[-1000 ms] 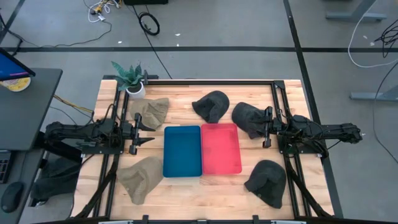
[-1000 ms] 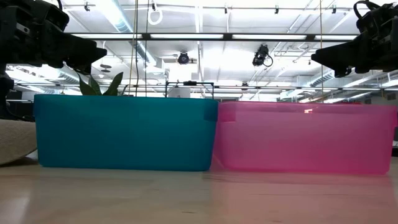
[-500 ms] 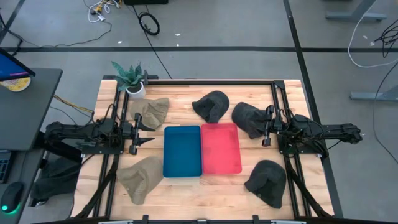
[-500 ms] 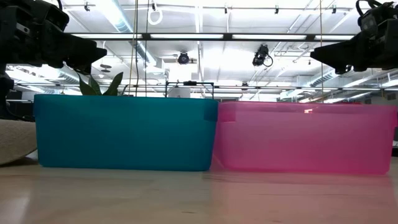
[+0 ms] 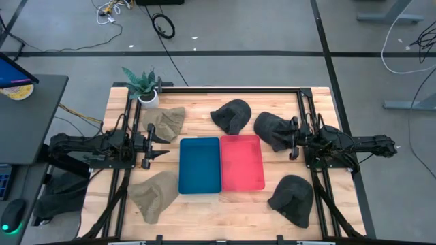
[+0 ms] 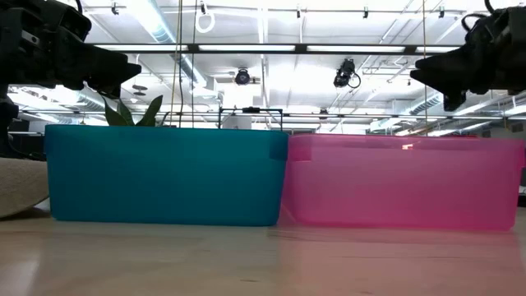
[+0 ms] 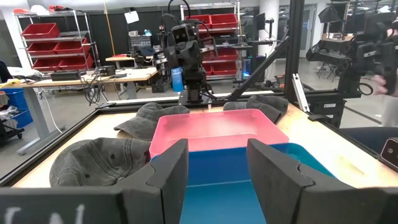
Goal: Pick & Place hat
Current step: Put the bottom black cap into the pink bin
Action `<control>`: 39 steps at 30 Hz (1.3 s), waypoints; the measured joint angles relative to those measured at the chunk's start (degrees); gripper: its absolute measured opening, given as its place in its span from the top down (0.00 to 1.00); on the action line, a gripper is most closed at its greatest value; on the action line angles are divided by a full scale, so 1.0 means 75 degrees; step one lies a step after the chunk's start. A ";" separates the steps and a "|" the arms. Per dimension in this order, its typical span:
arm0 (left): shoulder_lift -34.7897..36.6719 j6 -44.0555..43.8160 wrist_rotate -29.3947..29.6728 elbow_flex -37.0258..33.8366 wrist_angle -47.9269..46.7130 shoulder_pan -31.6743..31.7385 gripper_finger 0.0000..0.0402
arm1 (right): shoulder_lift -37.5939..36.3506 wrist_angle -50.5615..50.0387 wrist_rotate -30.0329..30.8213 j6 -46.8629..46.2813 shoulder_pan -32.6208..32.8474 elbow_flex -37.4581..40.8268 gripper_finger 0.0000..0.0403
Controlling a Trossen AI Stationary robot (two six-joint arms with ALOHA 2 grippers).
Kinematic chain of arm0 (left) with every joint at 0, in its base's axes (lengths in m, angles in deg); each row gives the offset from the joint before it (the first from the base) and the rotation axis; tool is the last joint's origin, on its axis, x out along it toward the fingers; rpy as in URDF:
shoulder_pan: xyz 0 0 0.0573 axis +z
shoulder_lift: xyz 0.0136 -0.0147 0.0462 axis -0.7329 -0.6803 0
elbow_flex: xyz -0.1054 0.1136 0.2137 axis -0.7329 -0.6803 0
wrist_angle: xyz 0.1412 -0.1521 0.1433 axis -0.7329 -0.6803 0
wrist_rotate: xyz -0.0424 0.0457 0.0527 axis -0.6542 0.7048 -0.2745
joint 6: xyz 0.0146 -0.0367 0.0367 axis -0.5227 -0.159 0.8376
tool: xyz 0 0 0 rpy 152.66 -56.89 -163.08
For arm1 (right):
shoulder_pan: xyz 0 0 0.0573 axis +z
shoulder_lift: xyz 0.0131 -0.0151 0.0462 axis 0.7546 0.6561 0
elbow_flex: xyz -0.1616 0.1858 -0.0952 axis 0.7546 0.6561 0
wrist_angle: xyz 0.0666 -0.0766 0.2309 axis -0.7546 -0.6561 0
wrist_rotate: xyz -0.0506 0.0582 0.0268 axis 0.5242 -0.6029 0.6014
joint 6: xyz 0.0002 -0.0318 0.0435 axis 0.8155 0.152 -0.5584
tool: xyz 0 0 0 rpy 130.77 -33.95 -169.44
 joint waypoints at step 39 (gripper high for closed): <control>0.0000 0.0000 0.0000 0.0000 0.0000 0.0000 0.58 | 0.0136 0.2751 -0.1860 -0.1583 0.0006 -0.1022 0.71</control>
